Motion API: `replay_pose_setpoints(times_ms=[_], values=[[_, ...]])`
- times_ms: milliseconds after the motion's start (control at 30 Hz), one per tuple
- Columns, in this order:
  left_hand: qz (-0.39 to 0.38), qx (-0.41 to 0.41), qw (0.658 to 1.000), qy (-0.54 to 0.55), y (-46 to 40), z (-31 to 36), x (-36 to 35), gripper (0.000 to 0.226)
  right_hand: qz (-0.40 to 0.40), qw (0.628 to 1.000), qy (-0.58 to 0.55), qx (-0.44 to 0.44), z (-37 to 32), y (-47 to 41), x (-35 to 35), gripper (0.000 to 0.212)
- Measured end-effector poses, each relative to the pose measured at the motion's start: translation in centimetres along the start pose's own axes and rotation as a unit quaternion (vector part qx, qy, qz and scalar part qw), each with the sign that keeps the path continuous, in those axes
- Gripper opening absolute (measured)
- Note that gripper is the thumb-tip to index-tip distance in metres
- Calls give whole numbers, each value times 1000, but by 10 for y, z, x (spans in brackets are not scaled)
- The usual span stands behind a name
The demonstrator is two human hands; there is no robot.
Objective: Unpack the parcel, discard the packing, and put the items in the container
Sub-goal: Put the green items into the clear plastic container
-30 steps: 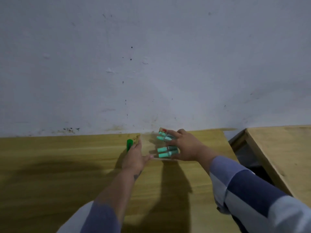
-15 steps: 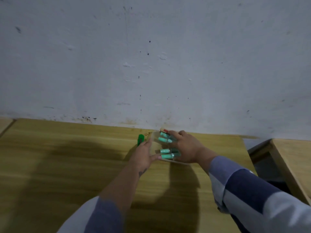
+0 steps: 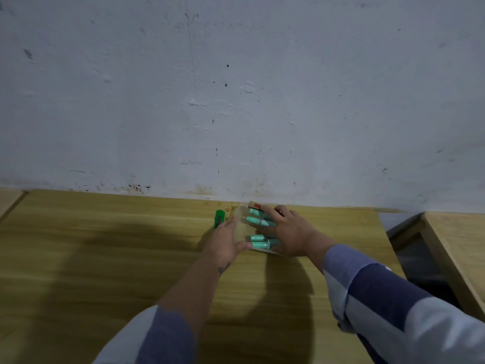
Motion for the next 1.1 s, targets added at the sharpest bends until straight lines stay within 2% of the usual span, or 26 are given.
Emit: replay_pose_setpoints(times_ms=[233, 367, 467, 600, 833, 1100], values=[[1, -4, 1000, 7, 2, 0, 0, 92, -18, 997, -74, -25, -2, -1, -6, 48], [1, -5, 1000, 9, 3, 1, 1, 92, -23, 995, -87, -32, -1, 3, -10, 53], [0, -5, 1000, 9, 3, 0, 1, 91, 11, 994, -98, -42, -1, 4, -3, 57], [-1, -6, 1000, 10, 4, 2, 0, 89, 2, 979, -179, -94, 5, 4, -7, 67], [17, -10, 1000, 6, 7, 1, 0, 88, -26, 963, -254, -83, -1, -6, -17, 57], [44, -18, 998, 28, 9, 6, 2, 82, 26, 926, -337, -167, -5, -28, -10, 48]])
Point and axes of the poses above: each hand's wrist, its own y-axis away from the middle knuckle, its own x-axis out of the back of the hand, z = x × y, the point moved 6 cm from there along -y, towards the middle knuckle, and after that the axes turned 13 degrees about y, right-handed, at the moved point
